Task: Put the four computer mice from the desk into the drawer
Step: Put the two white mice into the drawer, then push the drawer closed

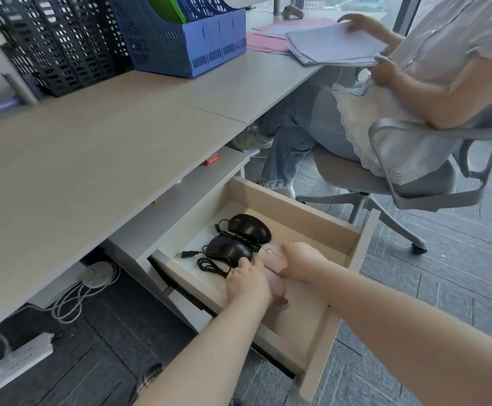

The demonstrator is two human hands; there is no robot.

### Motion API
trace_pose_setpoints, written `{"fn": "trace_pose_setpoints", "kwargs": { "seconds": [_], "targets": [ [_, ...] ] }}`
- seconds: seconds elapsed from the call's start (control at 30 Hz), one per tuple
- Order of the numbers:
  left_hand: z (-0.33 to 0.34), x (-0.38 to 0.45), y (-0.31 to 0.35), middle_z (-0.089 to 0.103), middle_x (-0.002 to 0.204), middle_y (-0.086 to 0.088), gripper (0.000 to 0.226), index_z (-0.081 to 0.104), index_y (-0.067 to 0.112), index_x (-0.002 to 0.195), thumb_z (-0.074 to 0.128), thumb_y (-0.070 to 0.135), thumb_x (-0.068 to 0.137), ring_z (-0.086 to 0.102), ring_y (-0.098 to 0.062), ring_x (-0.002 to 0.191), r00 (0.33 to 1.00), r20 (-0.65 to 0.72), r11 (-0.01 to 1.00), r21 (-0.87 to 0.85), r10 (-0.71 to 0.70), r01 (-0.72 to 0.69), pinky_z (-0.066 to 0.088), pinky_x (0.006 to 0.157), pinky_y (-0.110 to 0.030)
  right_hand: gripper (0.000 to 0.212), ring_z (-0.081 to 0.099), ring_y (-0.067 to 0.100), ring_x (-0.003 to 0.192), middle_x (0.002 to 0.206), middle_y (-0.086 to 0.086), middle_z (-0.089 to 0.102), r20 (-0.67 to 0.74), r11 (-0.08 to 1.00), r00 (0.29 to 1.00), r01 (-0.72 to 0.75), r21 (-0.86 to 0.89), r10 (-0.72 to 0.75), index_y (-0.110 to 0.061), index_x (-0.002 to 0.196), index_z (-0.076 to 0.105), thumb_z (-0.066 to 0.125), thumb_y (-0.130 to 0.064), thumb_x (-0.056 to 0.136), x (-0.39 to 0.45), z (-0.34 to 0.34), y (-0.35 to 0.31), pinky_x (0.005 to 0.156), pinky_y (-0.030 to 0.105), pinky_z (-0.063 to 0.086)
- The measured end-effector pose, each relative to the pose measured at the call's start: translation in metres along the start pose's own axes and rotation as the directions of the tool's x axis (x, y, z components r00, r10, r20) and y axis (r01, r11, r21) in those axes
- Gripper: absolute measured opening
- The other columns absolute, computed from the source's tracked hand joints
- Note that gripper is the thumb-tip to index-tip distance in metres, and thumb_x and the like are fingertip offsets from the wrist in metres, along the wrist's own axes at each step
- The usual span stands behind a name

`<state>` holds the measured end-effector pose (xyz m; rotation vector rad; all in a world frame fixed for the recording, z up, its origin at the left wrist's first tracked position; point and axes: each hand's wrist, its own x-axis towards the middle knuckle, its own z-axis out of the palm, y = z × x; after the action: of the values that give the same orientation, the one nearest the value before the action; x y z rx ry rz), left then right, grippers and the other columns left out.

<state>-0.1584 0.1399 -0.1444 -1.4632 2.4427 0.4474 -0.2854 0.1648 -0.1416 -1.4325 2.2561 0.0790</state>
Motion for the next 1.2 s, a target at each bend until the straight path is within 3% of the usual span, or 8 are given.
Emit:
{"fn": "trace_pose_setpoints", "kwargs": {
  "seconds": [0.2,0.3,0.4,0.47,0.6,0.73,0.83,1.2],
  "targets": [
    [0.0,-0.001,-0.001,0.044,0.124,-0.007,0.091,0.035,0.019,0.132,0.077,0.06,0.062,0.053,-0.026,0.114,0.998,-0.059,1.0,0.027,0.015,-0.013,0.043,0.091,-0.034,0.046,0.056,0.031,0.114,0.123,0.01,0.059,-0.025,1.0,1.0,-0.006,-0.012,0.006,-0.011,0.12,0.052,0.061,-0.037,0.083,-0.003,-0.003,0.0,0.087,0.039,0.05],
    [-0.008,-0.006,-0.003,0.045,0.125,-0.006,0.086,0.036,0.02,0.129,0.071,0.063,0.064,0.051,-0.026,0.117,0.997,-0.064,0.998,0.055,0.044,-0.041,0.042,0.093,-0.036,0.035,0.056,0.031,0.112,0.119,0.008,0.064,-0.206,0.995,0.976,-0.058,0.085,0.074,-0.012,0.116,0.057,0.049,-0.033,0.089,-0.018,-0.019,-0.002,0.09,0.039,0.049],
    [-0.032,-0.011,-0.006,0.048,0.124,-0.008,0.061,0.044,0.018,0.121,0.059,0.059,0.079,0.05,-0.028,0.116,0.978,-0.184,0.994,0.066,0.096,-0.085,0.04,0.092,-0.039,0.029,0.042,0.028,0.13,0.122,0.004,0.063,-0.52,0.984,0.835,-0.135,0.116,0.176,-0.015,0.104,0.064,0.042,-0.022,0.087,-0.041,-0.034,0.006,0.115,0.049,0.023],
    [-0.053,-0.011,-0.01,0.051,0.123,-0.009,0.043,0.047,0.017,0.117,0.051,0.048,0.088,0.05,-0.029,0.113,0.94,-0.312,0.99,0.079,0.137,-0.118,0.04,0.09,-0.04,0.033,0.018,0.028,0.145,0.142,0.005,0.049,-0.582,0.957,0.76,-0.211,0.197,0.288,-0.017,0.107,0.063,0.042,-0.015,0.083,-0.055,-0.037,0.017,0.118,0.055,0.0],
    [-0.1,-0.01,-0.02,0.051,0.122,-0.01,0.038,0.046,0.015,0.12,0.047,0.039,0.091,0.048,-0.029,0.113,0.847,-0.505,0.986,0.075,0.165,-0.147,0.041,0.088,-0.04,0.053,-0.004,0.034,0.148,0.161,0.014,0.005,-0.41,0.802,0.755,-0.251,0.541,0.513,-0.018,0.137,0.042,0.042,-0.012,0.084,-0.064,-0.037,0.03,0.119,0.054,0.01],
    [-0.133,-0.01,-0.035,0.031,0.15,-0.014,0.051,0.033,0.016,0.138,0.042,0.039,0.094,0.026,-0.028,0.138,0.797,-0.58,0.986,0.097,0.168,-0.137,0.029,0.108,-0.043,0.061,0.014,0.04,0.145,0.159,0.022,-0.004,-0.276,0.674,0.763,-0.268,0.689,0.585,-0.014,0.142,0.031,0.041,-0.008,0.082,-0.06,-0.04,0.028,0.113,0.053,0.031],
    [-0.147,-0.007,-0.051,0.012,0.158,-0.015,0.059,0.021,0.016,0.146,0.039,0.04,0.095,0.006,-0.028,0.146,0.803,-0.581,0.991,0.085,0.133,-0.102,0.015,0.117,-0.044,0.058,0.044,0.044,0.127,0.157,0.026,0.001,-0.208,0.613,0.775,-0.273,0.742,0.597,-0.012,0.141,0.029,0.04,-0.008,0.083,-0.057,-0.045,0.018,0.098,0.049,0.046],
    [-0.177,0.024,-0.113,0.011,0.159,-0.014,0.069,0.014,0.004,0.148,0.022,0.049,0.097,0.007,-0.025,0.147,0.881,-0.462,0.994,-0.051,-0.105,0.092,0.009,0.12,-0.041,0.072,0.059,0.04,0.107,0.136,0.022,0.048,-0.194,0.524,0.783,-0.191,0.83,0.591,-0.004,0.148,0.008,0.044,-0.009,0.085,-0.014,-0.063,-0.043,0.087,0.047,0.052]
  ]
}}
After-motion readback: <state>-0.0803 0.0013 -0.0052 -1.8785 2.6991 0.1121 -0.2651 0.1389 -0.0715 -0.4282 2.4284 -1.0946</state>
